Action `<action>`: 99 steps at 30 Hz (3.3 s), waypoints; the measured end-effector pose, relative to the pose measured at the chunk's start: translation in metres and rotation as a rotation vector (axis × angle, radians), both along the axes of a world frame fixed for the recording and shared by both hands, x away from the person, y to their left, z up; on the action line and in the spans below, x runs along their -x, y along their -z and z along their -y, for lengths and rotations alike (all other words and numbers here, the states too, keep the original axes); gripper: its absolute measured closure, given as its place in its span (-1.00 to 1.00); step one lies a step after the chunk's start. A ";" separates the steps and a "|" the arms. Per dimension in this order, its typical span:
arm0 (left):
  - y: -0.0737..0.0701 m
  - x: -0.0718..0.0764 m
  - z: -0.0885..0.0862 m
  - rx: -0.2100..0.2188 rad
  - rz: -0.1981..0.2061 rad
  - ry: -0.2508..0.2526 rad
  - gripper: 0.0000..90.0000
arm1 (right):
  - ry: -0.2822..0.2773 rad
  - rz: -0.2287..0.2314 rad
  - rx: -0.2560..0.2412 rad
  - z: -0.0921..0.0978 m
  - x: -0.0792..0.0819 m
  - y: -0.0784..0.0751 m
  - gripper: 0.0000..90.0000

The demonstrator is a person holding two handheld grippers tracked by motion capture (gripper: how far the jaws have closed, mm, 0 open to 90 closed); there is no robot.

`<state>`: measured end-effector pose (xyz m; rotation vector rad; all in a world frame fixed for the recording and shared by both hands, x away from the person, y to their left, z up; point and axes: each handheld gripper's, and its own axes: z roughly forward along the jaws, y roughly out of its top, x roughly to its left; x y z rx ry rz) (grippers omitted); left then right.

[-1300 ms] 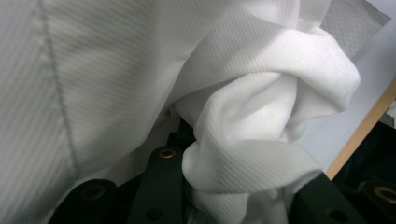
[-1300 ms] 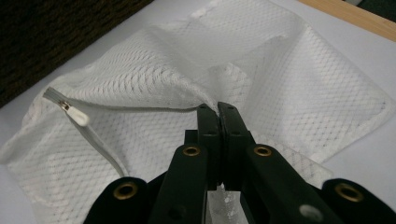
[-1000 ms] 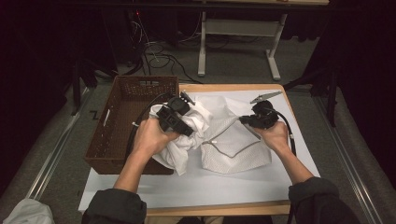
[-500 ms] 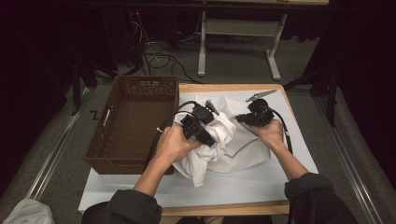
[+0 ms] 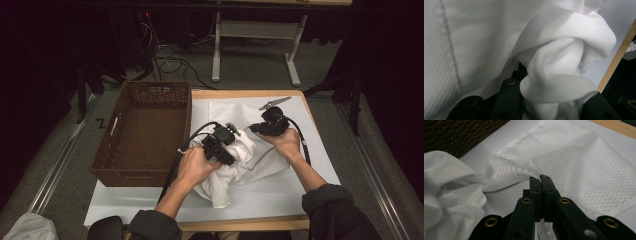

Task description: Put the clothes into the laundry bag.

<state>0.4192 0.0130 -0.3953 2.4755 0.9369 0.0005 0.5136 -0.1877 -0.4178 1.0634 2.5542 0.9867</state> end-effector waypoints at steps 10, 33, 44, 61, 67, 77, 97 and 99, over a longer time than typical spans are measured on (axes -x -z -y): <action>0.004 0.008 0.019 0.016 0.034 0.018 0.54 | -0.010 0.003 -0.005 -0.002 0.003 -0.003 1.00; 0.062 -0.013 0.030 0.044 0.051 -0.146 -0.10 | -0.048 -0.005 0.018 -0.006 0.010 -0.002 1.00; 0.038 0.008 0.015 0.074 0.182 -0.149 -0.29 | -0.054 -0.005 0.030 -0.010 0.010 -0.002 1.00; 0.065 -0.023 0.035 0.182 0.193 -0.224 0.74 | -0.117 0.018 0.029 -0.012 0.027 -0.010 1.00; 0.055 -0.014 0.032 0.130 0.220 -0.194 0.21 | -0.091 -0.005 0.034 -0.007 0.028 -0.002 1.00; 0.016 0.002 0.003 0.115 0.305 -0.227 -0.14 | -0.084 0.031 0.027 -0.002 0.031 -0.007 1.00; 0.046 -0.032 -0.006 0.175 0.143 -0.169 0.90 | -0.069 0.012 0.014 -0.006 0.027 -0.007 1.00; 0.045 -0.028 0.000 0.197 0.132 -0.135 0.90 | -0.079 0.019 0.009 -0.008 0.027 -0.007 1.00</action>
